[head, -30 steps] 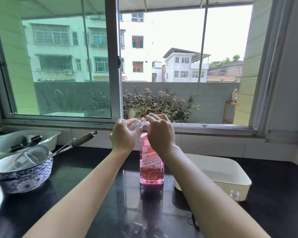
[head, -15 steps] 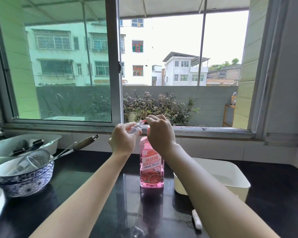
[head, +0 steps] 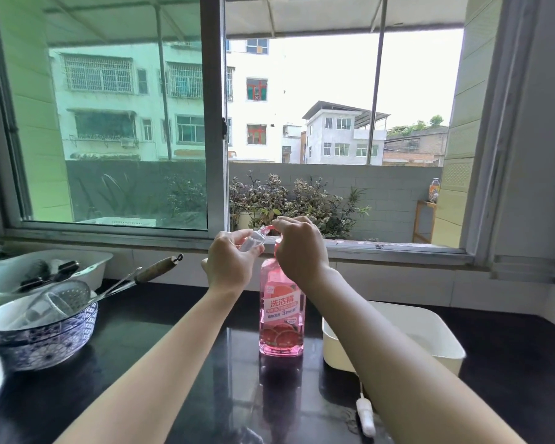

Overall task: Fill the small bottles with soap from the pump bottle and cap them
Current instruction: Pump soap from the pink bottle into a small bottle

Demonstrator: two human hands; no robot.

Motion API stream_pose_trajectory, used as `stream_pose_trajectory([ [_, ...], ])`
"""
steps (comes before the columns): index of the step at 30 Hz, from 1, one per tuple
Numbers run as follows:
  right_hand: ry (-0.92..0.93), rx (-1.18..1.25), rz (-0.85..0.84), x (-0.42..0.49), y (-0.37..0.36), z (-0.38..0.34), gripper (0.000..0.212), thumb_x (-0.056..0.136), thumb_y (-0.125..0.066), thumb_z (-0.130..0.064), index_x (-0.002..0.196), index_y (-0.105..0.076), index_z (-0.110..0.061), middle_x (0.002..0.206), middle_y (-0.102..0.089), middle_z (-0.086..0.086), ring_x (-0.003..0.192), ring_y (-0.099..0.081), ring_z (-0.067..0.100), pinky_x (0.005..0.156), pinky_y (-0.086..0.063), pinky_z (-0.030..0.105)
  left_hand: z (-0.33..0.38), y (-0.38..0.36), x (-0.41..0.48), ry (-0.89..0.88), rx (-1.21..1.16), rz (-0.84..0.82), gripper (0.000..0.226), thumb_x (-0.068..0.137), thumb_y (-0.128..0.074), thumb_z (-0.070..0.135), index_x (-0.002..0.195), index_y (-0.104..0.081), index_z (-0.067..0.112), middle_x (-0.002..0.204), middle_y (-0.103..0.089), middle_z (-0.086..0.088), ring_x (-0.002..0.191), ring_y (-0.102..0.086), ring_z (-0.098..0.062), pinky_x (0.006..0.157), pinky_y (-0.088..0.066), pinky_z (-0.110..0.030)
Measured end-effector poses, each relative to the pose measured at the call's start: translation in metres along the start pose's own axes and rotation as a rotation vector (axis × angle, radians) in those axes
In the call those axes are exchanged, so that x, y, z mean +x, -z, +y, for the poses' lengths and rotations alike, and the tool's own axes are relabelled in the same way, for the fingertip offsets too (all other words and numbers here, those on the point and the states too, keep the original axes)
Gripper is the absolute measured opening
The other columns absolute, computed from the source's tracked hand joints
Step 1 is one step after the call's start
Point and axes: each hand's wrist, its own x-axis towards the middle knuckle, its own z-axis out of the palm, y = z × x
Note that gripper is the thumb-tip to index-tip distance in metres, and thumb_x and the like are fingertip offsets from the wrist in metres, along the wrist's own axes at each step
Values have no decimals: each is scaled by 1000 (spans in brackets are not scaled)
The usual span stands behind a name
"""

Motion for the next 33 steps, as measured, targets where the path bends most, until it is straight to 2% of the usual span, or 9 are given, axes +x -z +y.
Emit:
stream_pose_trajectory([
  [4,-15,5,43,-8,-11,-1,32,82,-53,4,109,-66,-8,112,-70,4,105,-58,24,90,-49,31,-5,-2,-3,38,-7,-24,37,70,-76,36,104,-69,24,102,-71,-1,92,-65,-22,86,-50,-53],
  [13,11,-55,-50,3,7,-2,30,83,-52,-1,109,-65,-10,100,-71,8,101,-61,25,84,-49,32,0,0,-1,1,12,10,37,71,-76,35,106,-68,24,103,-71,-3,89,-65,-22,84,-51,-53],
  [19,5,-64,-45,-5,-3,-2,27,84,-51,-3,108,-63,-8,112,-68,6,108,-56,24,92,-46,31,0,2,-4,35,47,-11,35,73,-74,37,106,-68,25,103,-72,-2,92,-65,-23,88,-48,-52],
  [22,22,-43,-91,-6,-1,-3,41,86,-50,-5,127,-53,-8,134,-56,10,125,-47,26,106,-39,37,1,4,-4,34,31,-17,34,73,-74,37,104,-69,23,103,-73,-2,90,-65,-21,88,-49,-49],
  [24,27,-27,-146,-8,2,-1,57,87,-51,-5,142,-35,-10,151,-34,11,140,-30,25,115,-26,40,2,4,-4,58,-7,-33,34,73,-75,36,103,-70,21,101,-73,-2,88,-65,-20,87,-51,-47],
  [26,56,-44,-222,-11,3,2,70,87,-50,-4,148,-19,-16,159,-11,7,146,-12,22,119,-11,41,4,5,-5,106,-60,-49,30,73,-75,35,99,-71,20,95,-74,-3,82,-65,-19,86,-52,-46],
  [28,90,-63,-243,-14,2,5,80,84,-51,-2,150,-10,-20,160,2,2,147,2,21,120,-1,44,5,7,-7,148,-130,-63,27,73,-76,30,97,-71,17,93,-74,-6,77,-65,-20,81,-54,-40],
  [30,119,-61,-194,-18,0,8,82,83,-53,-2,150,-10,-21,160,3,0,146,7,21,119,2,46,7,11,-10,195,-194,-93,31,74,-76,24,101,-69,10,97,-72,-11,77,-63,-19,69,-53,-27],
  [33,138,39,-94,-28,0,12,71,85,-55,-3,147,-24,-20,159,-12,2,147,-6,22,120,-6,43,7,18,-13,239,-295,-131,34,73,-76,20,103,-68,5,97,-71,-13,80,-63,-19,62,-46,-18],
])
